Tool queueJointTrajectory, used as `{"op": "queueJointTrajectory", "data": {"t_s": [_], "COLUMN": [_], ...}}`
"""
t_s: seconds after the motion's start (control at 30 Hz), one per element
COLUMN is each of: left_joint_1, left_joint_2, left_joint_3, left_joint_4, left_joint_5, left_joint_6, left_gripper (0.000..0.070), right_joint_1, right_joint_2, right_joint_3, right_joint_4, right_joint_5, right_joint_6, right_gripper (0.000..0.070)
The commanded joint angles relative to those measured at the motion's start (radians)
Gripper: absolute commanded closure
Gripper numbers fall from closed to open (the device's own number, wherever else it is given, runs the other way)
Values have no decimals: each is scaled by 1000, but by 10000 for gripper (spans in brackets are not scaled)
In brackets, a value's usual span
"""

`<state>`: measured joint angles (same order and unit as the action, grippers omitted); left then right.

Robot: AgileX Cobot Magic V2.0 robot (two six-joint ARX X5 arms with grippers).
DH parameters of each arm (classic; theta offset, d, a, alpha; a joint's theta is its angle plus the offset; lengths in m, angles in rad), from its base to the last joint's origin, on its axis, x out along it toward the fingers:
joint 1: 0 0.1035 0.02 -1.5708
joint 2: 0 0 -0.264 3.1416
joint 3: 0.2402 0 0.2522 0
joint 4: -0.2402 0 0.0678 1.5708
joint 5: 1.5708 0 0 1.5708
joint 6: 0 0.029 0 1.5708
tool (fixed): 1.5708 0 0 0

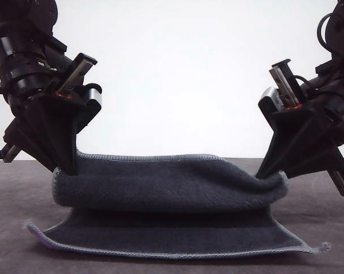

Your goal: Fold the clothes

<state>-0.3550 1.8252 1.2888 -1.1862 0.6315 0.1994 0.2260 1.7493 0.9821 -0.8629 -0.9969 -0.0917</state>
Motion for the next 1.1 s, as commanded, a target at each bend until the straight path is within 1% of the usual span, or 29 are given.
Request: {"op": "queueJointTrajectory", "data": {"t_s": [0.0,0.23,0.27,0.3,0.33,0.43,0.47,0.5,0.57,0.8,0.87,1.07], "left_joint_1": [-5,-5,-5,-5,-5,-5,-5,-5,-5,-5,-4,24], "left_joint_2": [23,23,23,23,23,23,23,23,23,23,23,-5], "left_joint_3": [20,20,20,20,20,20,20,20,20,20,26,69], "left_joint_4": [-4,-19,-26,-35,-49,-82,-88,-91,-94,-86,-80,-76], "left_joint_5": [5,5,5,5,5,5,5,6,6,45,51,51], "left_joint_6": [23,25,27,29,31,47,47,47,47,48,52,51], "left_gripper": [671,670,661,636,566,268,207,165,147,146,146,146], "right_joint_1": [10,37,40,42,43,45,45,45,45,45,41,14], "right_joint_2": [19,19,19,19,19,19,19,19,19,19,18,-29], "right_joint_3": [16,16,16,16,16,16,16,16,16,19,26,55], "right_joint_4": [-7,-19,-21,-24,-27,-45,-51,-55,-62,-66,-77,-166], "right_joint_5": [-12,-32,-31,-31,-31,-31,-31,-31,-32,-31,-28,-23], "right_joint_6": [-30,-40,-41,-41,-43,-54,-57,-60,-68,-87,-104,-179], "right_gripper": [687,686,672,644,582,359,316,287,275,275,275,275]}}
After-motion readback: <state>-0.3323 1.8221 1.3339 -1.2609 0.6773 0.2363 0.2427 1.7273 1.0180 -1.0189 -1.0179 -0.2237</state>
